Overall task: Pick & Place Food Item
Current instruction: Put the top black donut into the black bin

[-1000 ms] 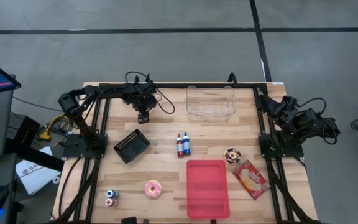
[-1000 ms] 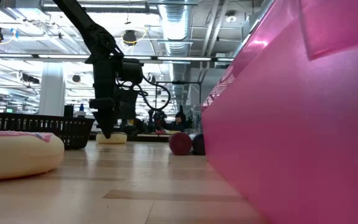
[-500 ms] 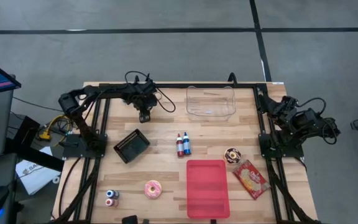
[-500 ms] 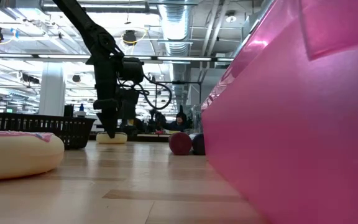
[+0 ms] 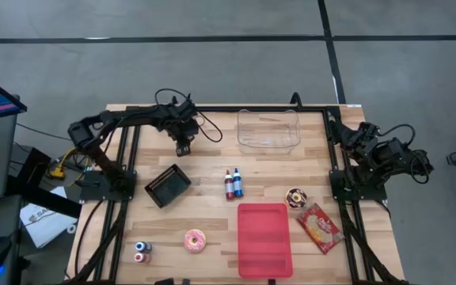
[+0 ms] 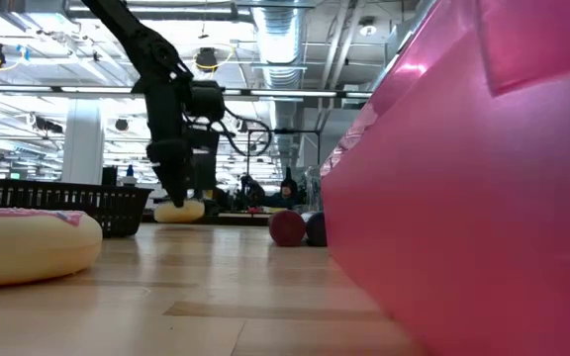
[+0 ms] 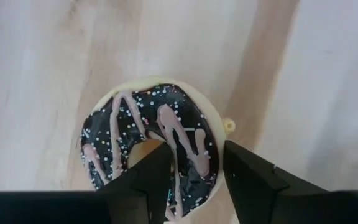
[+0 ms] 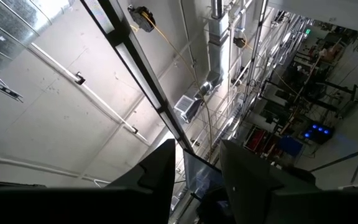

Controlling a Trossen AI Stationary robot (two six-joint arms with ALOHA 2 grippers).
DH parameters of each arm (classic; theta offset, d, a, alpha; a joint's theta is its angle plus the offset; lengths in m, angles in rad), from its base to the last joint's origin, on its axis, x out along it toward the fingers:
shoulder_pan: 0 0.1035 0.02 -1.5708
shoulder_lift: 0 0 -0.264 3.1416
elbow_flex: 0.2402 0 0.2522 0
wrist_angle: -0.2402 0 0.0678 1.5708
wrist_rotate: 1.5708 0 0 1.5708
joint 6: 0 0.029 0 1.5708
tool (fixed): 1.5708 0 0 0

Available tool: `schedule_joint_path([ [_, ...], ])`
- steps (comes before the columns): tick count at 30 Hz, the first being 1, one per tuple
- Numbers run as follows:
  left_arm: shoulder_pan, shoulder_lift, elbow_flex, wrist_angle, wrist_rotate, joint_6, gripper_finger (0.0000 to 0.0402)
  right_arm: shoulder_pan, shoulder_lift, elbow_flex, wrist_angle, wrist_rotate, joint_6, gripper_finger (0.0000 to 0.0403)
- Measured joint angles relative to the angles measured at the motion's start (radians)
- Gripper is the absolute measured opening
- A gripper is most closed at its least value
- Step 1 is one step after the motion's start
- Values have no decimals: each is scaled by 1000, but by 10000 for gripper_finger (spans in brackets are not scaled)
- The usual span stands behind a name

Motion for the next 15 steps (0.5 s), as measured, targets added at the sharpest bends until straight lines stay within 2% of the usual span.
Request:
schedule_joint_path([
  [7,-89,-166,0,-166,47,7,136,0,0,0,0,5,0,120],
  [15,-319,-307,51,-425,36,-39,136,-1,0,0,0,6,3,120],
])
